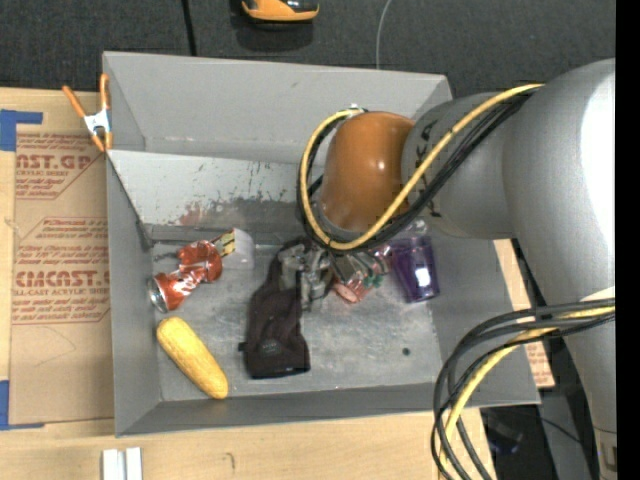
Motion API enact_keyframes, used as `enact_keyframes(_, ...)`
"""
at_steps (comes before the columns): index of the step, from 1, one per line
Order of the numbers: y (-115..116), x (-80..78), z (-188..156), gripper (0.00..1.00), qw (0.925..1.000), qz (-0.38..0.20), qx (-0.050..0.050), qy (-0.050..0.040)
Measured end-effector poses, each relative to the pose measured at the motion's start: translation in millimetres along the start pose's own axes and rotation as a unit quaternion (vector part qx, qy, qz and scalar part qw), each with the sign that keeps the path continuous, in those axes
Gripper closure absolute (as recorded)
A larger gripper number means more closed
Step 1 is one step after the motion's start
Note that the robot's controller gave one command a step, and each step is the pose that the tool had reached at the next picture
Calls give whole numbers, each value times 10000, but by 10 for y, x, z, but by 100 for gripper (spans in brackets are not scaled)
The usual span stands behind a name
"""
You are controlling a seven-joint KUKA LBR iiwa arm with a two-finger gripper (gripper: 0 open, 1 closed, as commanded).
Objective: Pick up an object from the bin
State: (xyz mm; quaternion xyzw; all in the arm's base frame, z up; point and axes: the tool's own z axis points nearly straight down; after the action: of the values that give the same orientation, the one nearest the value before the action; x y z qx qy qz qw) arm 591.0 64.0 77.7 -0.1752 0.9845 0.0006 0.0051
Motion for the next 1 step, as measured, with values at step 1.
enact_keyframes(1, 8, 19, -159, 100, 10000, -2, -10, 57)
